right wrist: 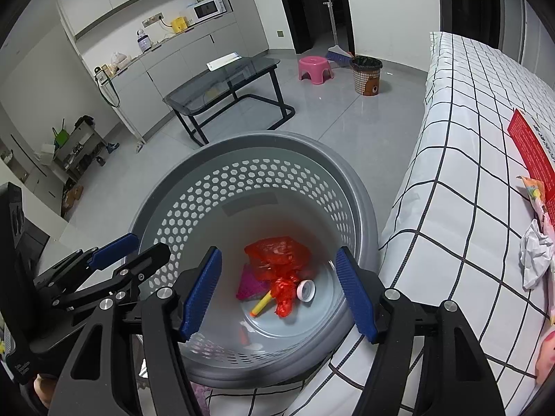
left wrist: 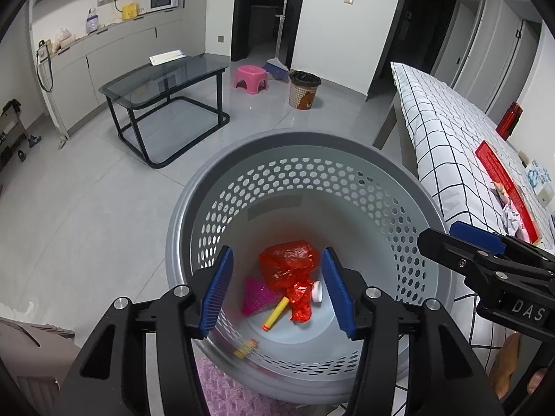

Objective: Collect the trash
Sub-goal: 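Carry cap and dart over the basket and open both tools, then move both tools back over the bed toward the pink pig toy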

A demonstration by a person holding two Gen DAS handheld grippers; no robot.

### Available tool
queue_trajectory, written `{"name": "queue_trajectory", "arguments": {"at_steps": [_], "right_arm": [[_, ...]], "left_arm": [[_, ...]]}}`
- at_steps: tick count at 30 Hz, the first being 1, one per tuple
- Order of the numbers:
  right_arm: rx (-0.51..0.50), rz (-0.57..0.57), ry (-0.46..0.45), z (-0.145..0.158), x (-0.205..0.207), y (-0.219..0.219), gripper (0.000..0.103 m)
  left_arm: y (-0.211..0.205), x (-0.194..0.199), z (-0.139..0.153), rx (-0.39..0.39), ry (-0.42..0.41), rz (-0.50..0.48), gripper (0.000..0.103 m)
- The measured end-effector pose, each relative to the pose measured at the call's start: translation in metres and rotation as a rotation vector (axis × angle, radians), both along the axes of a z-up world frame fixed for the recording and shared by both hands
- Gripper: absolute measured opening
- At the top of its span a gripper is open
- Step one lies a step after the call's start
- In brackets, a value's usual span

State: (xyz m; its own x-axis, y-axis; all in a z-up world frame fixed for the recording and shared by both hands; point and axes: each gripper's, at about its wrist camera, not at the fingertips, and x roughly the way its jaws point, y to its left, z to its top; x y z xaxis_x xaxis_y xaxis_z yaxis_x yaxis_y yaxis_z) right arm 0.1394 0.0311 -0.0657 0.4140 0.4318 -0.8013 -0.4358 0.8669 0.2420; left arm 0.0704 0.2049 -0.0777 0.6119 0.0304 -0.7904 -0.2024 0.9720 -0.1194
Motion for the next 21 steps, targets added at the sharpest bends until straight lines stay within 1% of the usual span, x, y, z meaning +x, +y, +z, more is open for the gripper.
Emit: {"name": "queue_trajectory", "arguments": {"at_steps": [5, 7, 12, 13, 18, 21], "right_arm": [[0.001, 0.001, -0.005, 0.000, -0.002, -0.002, 0.066], [0.001, 0.000, -0.007, 0.000, -0.003, -0.001, 0.066], [0.003, -0.004, -0.016, 0.003, -0.004, -0.004, 0.066], [0.003, -0.007, -0.020, 0.004, -0.005, -0.005, 0.066], [0.007, -0.020, -0.031, 0.008, -0.012, -0.012, 0.066], [0.005, -0.034, -0.048, 0.014, -0.020, -0.018, 0.067]], "left_arm": [[0.002, -0.002, 0.001, 0.006, -0.001, 0.013, 0.052], [0.001, -0.004, 0.002, 0.011, -0.002, 0.018, 0.055], [0.001, -0.009, 0.007, 0.018, -0.014, 0.027, 0.058], [0.001, -0.010, 0.008, 0.020, -0.016, 0.028, 0.060], [-0.002, -0.014, 0.016, 0.029, -0.033, 0.027, 0.063], [-0.008, -0.017, 0.022, 0.039, -0.049, 0.024, 0.066]]}}
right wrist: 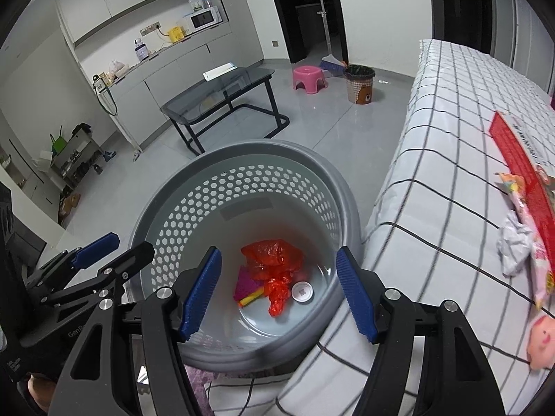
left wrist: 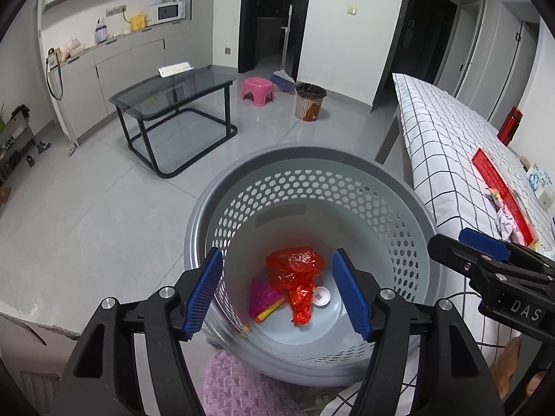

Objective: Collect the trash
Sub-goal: 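Move both tools back over the bed toward the pink pig toy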

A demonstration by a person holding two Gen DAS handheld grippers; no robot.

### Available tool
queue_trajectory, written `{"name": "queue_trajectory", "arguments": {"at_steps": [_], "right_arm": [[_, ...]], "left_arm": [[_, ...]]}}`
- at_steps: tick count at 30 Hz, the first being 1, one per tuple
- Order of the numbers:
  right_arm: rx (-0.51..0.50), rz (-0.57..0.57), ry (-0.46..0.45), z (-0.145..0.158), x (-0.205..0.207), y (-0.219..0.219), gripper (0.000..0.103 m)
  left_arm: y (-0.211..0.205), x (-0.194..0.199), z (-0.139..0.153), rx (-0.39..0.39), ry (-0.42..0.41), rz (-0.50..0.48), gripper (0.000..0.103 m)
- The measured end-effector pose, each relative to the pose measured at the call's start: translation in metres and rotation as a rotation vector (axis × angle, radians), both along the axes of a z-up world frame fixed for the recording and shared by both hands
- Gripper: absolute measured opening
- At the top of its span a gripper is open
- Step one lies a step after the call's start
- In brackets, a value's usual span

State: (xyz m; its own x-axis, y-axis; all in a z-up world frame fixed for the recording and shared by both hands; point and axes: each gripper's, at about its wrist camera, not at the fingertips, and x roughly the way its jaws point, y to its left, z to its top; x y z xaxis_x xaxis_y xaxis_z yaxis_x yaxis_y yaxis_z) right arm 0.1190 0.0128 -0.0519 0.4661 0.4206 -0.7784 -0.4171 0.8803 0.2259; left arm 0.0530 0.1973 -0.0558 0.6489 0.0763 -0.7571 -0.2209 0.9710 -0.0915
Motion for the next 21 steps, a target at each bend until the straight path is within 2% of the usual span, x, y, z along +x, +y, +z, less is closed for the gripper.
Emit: {"name": "queue_trajectory", "arguments": {"at_steps": [6, 11, 21], "right_arm": [[0.010, -0.052, -0.037, 0.014, -0.020, -0.028, 0.071], [0.006, -0.138, -0.066, 0.023, -0.037, -0.069, 0.072], [-0.071, -0.431, -0.106, 0.036, -0.076, -0.199, 0.073]], "left_arm": [[-0.016, -0.004, 0.009, 0.005, -0.030, -0.025, 0.073], [-0.042, -0.004, 0.015, 0.000, -0.047, -0.078, 0.076], [-0.123, 0.008, 0.027, -0.030, -0.072, -0.227, 0.079]]}}
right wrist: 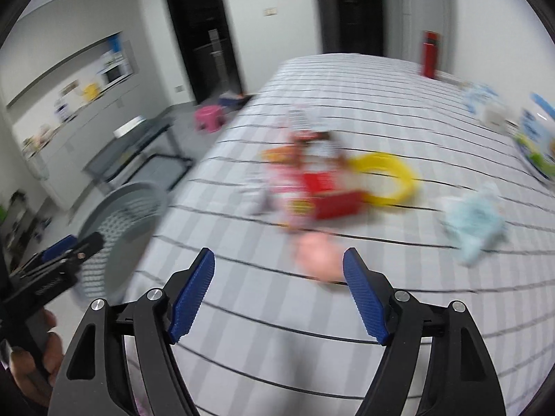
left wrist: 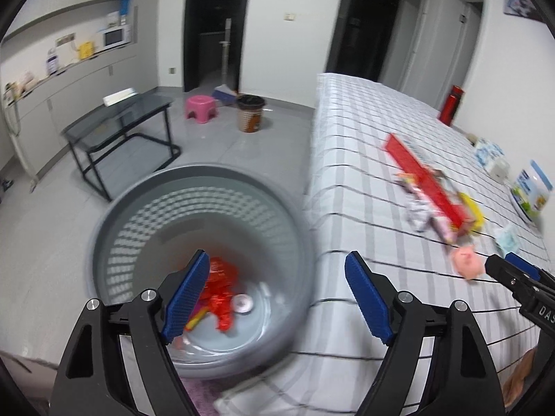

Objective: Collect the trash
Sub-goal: 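Move both tools back over the bed toward the pink pig toy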

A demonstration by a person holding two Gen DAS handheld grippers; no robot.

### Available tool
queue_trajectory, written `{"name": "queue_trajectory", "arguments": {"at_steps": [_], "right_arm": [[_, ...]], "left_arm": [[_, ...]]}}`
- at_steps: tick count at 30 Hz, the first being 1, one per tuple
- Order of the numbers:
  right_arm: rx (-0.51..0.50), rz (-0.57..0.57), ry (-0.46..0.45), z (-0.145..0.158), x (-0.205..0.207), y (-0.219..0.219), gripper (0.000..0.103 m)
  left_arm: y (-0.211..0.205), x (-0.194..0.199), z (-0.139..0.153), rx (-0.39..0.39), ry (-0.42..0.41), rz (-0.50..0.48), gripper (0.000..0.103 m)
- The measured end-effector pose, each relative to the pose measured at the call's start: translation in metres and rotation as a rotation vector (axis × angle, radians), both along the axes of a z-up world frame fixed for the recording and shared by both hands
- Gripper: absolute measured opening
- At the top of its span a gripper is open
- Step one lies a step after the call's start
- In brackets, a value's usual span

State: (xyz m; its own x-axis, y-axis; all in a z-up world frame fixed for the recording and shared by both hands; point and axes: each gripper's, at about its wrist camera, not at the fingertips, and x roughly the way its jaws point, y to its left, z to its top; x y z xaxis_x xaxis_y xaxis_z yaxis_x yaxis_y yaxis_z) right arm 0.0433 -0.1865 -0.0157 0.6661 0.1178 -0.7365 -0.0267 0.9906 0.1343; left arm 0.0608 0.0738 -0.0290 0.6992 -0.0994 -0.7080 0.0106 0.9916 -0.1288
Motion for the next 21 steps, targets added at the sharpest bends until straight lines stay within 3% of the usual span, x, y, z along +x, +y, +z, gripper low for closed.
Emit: {"name": "queue_trajectory", "arguments": {"at_steps": [5, 11, 21], "right_arm": [[-0.021, -0.139, -0.004, 0.002, -0.014, -0.063, 0.073], [-0.021, -0.221, -0.014, 0.002, -0.017, -0.111, 0.073], [0.021, -0.272, -0.007, -0.004, -0.017, -0.142, 0.073]], "left_arm": [[-0.045, 0.009, 0.008, -0.002, -0.011, -0.074, 0.080], [-0.088, 0.018, 0.010, 0.007, -0.009, -0.137, 0.080], [-0.128, 0.020, 0.014, 0.028, -0.014, -0.227, 0.080]]}}
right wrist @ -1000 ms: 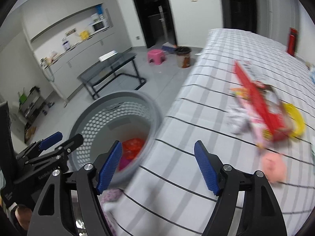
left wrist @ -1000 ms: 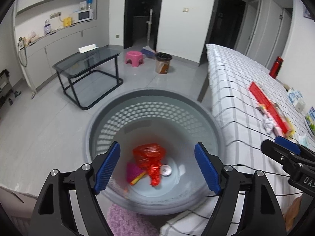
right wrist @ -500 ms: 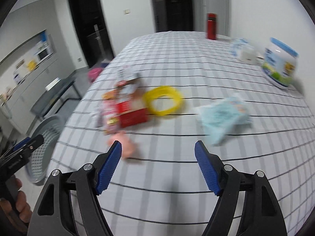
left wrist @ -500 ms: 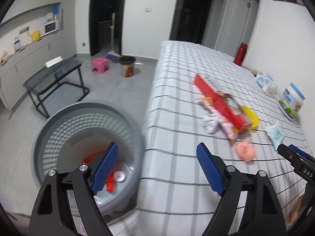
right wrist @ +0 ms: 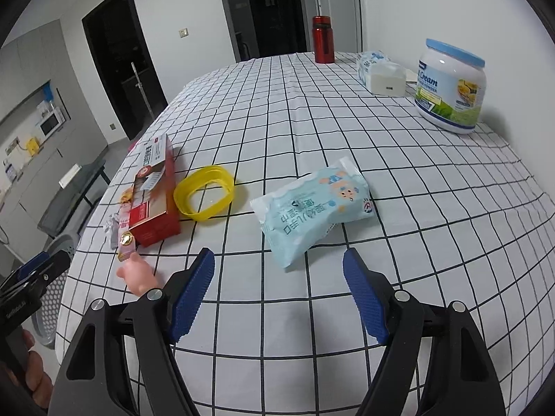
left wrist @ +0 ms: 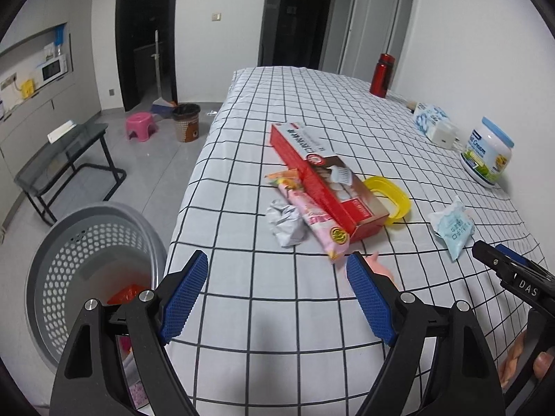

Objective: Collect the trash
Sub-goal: 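Move both tools back over the bed toward the pink pig toy, then grasp the blue wet-wipes pack with the right tool while the left tool grasps the pink pig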

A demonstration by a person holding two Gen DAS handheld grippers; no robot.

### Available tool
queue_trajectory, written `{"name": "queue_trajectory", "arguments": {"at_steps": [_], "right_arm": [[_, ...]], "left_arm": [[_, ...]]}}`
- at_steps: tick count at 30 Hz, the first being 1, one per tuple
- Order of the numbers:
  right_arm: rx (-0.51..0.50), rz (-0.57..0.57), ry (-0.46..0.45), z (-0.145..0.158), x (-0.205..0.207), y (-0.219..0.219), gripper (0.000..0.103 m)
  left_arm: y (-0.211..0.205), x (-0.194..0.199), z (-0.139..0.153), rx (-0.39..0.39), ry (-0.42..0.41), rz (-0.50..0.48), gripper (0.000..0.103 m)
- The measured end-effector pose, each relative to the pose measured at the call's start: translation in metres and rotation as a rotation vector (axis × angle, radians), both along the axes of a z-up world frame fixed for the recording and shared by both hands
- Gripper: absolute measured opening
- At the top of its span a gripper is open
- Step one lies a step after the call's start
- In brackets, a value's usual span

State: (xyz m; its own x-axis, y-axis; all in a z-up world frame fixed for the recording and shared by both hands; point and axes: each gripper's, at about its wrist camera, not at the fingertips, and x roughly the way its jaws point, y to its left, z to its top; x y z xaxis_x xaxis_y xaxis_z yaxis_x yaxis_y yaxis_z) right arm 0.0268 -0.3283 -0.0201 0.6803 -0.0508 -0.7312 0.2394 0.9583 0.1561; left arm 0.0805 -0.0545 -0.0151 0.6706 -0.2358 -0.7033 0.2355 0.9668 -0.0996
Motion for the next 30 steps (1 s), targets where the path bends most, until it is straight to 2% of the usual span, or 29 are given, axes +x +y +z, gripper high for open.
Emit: {"name": "queue_trajectory", "arguments": {"at_steps": [10, 16, 24, 30], "right_arm": [[0.080, -0.033, -0.004, -0.005, -0.005, -0.028, 0.073], [0.087, -0.047, 0.021, -0.010, 0.003, -0.041, 0.073], [0.078, -0.015, 0.063, -0.021, 0.024, -0.029, 0.073], [0.056, -0.037, 0.104, -0.029, 0.041, -0.022, 0.073]], "left_arm": [[-0.020, 0.002, -0.006, 0.013, 0.014, 0.001, 0.082], [-0.032, -0.001, -0.006, 0.014, 0.007, -0.003, 0.082], [-0.038, -0.004, -0.005, 0.021, 0.001, -0.003, 0.082], [-0.036, -0.005, -0.004, 0.024, -0.007, 0.007, 0.082]]}}
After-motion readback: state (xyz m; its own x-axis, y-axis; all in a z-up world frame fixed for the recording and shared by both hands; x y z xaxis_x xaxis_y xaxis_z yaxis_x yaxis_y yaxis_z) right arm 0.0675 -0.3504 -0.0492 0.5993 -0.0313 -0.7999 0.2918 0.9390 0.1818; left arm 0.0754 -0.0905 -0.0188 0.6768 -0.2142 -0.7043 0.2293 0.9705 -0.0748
